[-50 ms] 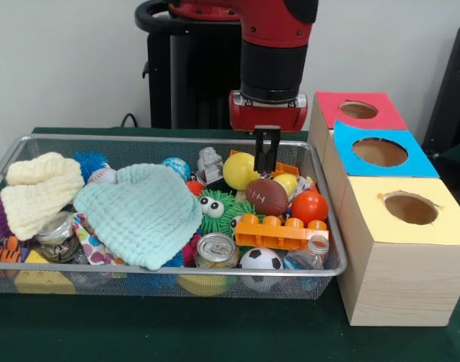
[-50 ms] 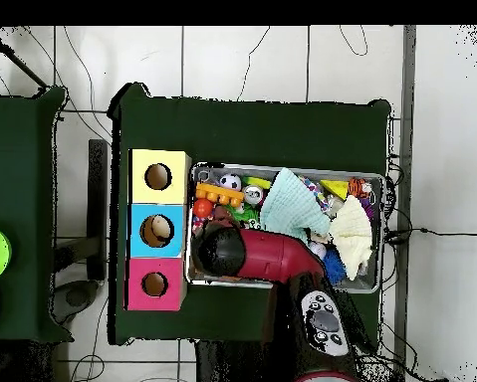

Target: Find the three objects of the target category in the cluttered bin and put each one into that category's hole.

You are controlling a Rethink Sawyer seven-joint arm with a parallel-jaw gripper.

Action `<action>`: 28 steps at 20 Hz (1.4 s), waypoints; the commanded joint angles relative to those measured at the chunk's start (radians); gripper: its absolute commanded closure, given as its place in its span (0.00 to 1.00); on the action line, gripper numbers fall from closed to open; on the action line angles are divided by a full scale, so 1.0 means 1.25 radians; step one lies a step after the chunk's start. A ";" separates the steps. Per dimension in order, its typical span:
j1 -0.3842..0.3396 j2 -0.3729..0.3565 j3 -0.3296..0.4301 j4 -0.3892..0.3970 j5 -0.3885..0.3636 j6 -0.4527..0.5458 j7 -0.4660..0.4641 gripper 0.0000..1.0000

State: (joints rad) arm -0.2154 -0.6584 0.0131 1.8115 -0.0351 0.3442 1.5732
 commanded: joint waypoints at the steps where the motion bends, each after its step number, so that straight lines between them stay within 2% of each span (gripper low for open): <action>1: -0.048 0.041 0.134 0.027 0.004 -0.024 0.065 1.00; 7: -0.053 0.071 0.155 0.027 0.021 -0.020 0.093 1.00; 8: -0.059 0.073 0.161 0.034 0.026 -0.016 0.104 0.00; 14: -0.060 0.071 0.167 0.043 0.039 0.015 0.115 0.00; 20: -0.049 0.076 0.172 0.063 0.042 -0.017 0.131 0.00; 25: -0.010 0.081 0.125 0.054 0.012 -0.054 0.141 0.00; 28: 0.027 0.086 0.075 0.038 -0.009 -0.069 0.148 0.00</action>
State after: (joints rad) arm -0.2292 -0.6014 0.1380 1.8307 -0.0154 0.3315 1.5732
